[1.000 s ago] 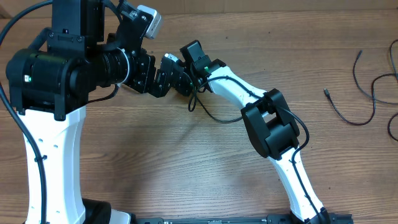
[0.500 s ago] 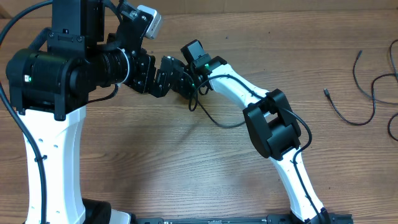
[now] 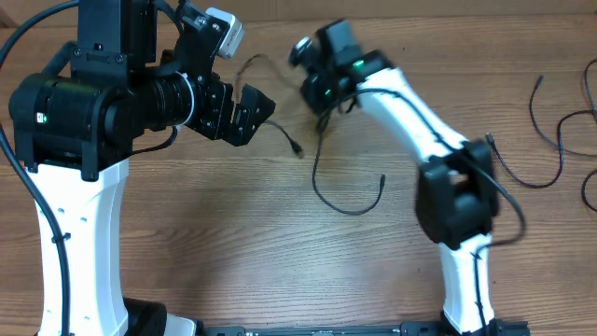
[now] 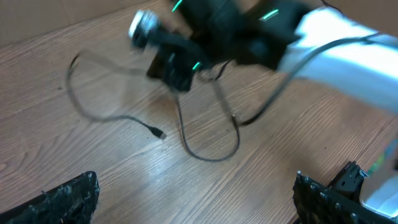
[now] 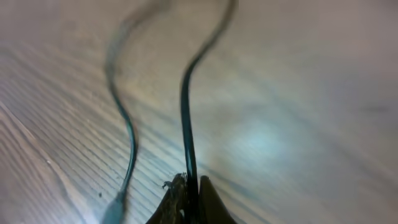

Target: Untangle cables

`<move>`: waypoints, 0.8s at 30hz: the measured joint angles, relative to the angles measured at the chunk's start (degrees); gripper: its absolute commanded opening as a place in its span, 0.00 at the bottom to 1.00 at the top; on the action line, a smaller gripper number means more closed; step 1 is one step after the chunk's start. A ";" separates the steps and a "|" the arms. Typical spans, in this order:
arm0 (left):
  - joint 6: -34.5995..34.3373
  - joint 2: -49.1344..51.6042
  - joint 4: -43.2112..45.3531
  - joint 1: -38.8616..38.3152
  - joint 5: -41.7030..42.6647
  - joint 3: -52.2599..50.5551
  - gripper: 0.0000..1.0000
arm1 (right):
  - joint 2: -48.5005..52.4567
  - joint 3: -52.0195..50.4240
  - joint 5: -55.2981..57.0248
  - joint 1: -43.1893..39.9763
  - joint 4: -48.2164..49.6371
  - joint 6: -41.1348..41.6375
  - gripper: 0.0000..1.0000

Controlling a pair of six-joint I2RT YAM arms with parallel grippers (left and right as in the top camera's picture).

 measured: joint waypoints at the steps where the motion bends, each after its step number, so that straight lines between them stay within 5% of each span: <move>1: 0.00 0.00 -0.02 0.00 0.00 0.00 0.99 | -1.73 0.00 0.13 -0.76 -0.11 0.15 0.04; 13: 0.00 0.00 0.00 0.00 0.00 0.00 1.00 | -16.33 0.00 3.67 -13.73 -0.55 5.55 0.07; 15: 0.00 0.00 0.00 0.00 0.00 0.00 1.00 | -17.27 0.00 3.80 -16.81 -0.94 7.08 0.29; 18: 0.00 0.00 -0.02 0.00 0.00 0.00 1.00 | -17.70 0.00 3.15 -20.79 -3.32 7.76 0.39; 23: 0.00 0.00 -0.02 0.00 0.00 0.00 1.00 | -17.70 -1.70 0.42 -22.10 -4.07 8.74 0.95; 24: 0.00 0.00 -0.02 0.00 0.00 0.00 1.00 | -17.68 -2.71 -0.90 -21.79 -4.00 8.50 1.00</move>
